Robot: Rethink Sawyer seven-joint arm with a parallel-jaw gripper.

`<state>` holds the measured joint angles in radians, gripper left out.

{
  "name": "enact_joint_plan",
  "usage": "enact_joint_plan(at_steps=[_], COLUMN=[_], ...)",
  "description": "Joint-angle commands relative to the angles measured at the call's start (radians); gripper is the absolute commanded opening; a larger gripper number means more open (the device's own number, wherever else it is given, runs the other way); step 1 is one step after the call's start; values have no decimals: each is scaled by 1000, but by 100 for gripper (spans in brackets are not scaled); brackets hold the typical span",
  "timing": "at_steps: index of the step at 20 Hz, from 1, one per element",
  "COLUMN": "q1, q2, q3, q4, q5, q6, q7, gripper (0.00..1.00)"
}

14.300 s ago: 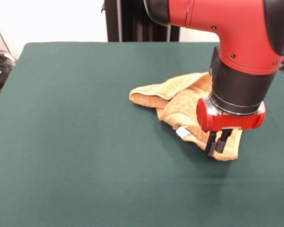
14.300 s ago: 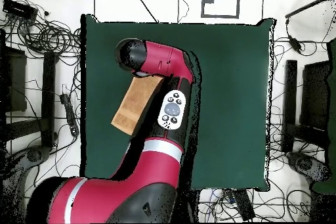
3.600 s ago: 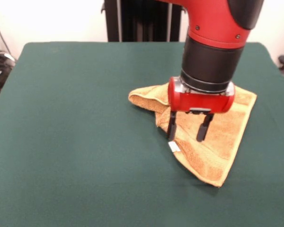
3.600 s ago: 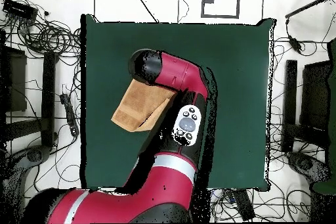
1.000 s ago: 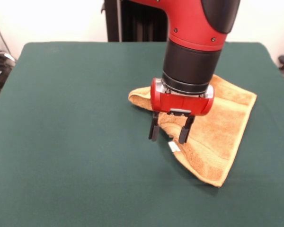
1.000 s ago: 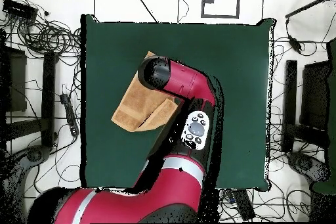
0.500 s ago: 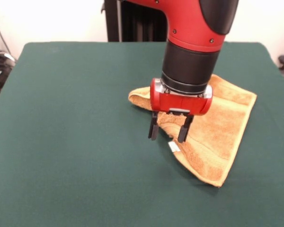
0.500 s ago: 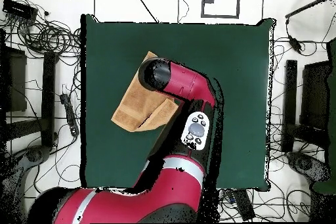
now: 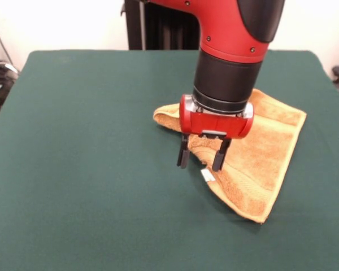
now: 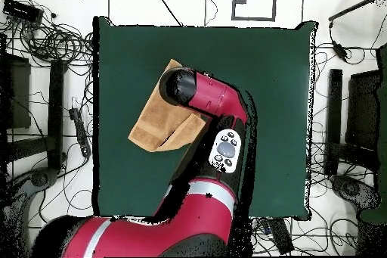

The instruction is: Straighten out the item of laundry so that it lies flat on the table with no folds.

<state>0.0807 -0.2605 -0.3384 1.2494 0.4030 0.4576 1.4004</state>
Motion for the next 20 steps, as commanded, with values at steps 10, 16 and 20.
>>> enact_joint_plan(at_steps=[10,16,20], q1=[-35,-23,-25], q2=[10,-13,-30], q3=[206,179,185], q4=[188,215,235], q5=[-26,-31,-32], q6=[-164,-99,-89], q7=[189,183,174], gripper=[100,100,100])
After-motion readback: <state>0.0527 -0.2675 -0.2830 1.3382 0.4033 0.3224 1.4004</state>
